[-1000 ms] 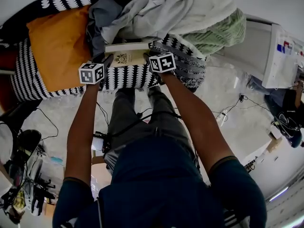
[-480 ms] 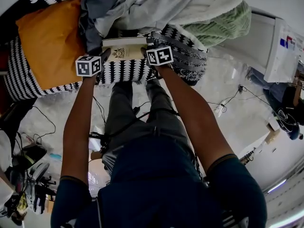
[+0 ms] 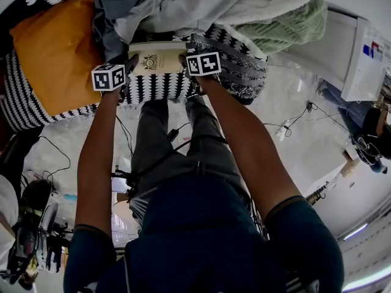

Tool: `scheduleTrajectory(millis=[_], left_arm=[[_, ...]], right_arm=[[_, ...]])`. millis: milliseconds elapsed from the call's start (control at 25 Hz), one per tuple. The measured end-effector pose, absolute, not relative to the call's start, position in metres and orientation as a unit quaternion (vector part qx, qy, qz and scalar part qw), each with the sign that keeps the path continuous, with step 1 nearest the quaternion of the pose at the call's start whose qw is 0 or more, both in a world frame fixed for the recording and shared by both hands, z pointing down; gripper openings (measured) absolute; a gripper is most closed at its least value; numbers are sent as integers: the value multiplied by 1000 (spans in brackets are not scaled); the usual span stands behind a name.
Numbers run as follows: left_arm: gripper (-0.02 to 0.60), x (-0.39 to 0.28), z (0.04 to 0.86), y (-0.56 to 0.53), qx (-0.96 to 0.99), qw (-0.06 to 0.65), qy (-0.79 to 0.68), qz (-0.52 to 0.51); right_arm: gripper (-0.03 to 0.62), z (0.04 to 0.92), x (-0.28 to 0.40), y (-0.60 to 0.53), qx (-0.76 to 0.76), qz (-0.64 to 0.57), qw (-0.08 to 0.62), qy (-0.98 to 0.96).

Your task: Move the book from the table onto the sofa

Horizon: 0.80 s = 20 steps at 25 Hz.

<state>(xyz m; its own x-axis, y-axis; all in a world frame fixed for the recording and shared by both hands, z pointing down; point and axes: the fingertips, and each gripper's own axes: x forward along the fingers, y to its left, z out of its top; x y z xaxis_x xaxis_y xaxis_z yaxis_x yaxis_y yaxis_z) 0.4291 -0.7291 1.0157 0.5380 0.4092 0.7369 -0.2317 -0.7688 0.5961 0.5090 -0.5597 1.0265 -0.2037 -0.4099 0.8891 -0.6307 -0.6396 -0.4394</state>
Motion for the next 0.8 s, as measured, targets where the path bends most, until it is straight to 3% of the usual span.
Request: scheduleTrajectory(millis=[800], left_arm=[[156, 398, 978, -716, 824, 319, 41, 467]], right_arm=[[110, 991, 501, -548, 625, 669, 43, -399]])
